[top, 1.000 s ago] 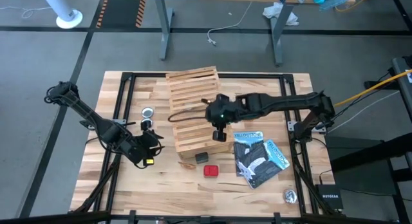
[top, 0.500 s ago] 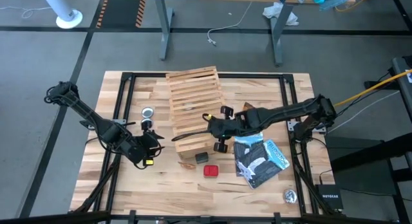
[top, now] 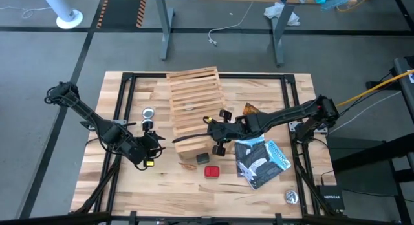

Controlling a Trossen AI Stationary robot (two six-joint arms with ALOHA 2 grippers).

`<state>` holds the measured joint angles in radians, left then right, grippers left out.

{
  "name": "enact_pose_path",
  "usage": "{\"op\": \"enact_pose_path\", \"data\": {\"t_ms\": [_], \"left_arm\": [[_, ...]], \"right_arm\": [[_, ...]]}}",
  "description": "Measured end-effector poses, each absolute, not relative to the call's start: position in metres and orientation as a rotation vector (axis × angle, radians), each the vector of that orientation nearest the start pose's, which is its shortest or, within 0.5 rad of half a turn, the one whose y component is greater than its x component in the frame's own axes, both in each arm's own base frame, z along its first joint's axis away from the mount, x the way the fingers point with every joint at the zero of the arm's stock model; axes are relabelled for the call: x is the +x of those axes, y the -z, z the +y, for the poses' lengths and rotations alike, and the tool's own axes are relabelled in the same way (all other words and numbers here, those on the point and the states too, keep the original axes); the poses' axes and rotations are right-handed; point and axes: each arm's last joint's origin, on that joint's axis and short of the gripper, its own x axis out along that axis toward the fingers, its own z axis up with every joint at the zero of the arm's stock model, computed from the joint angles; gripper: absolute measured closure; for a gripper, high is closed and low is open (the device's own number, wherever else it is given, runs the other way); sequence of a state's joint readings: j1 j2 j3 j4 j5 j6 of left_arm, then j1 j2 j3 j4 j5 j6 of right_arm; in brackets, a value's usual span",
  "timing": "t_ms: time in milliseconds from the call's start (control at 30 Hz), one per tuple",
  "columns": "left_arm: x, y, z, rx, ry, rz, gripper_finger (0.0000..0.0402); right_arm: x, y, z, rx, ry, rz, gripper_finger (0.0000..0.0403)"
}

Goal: Shelf spices
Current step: Adjust the shelf

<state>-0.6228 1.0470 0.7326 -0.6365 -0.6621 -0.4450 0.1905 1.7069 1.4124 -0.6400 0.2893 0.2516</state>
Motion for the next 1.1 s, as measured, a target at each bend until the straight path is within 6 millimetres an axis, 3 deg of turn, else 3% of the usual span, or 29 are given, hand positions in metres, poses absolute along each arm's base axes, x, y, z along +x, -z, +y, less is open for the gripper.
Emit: {"op": "enact_pose_path", "data": {"t_ms": [267, 700, 1100], "left_arm": [[0.166, -0.24, -0.098, 0.146, -0.201, 0.725, 0.0233], [0.166, -0.24, -0.098, 0.148, -0.199, 0.727, 0.0233], [0.165, -0.239, -0.099, 0.152, -0.195, 0.732, 0.0233]], "right_arm": [[0.369, -0.272, 0.057, -0.074, 0.2, 0.836, 0.037], [0.39, -0.263, 0.022, -0.027, 0.218, 0.76, 0.037], [0.399, -0.261, 0.009, -0.046, 0.176, 0.717, 0.037]]}}
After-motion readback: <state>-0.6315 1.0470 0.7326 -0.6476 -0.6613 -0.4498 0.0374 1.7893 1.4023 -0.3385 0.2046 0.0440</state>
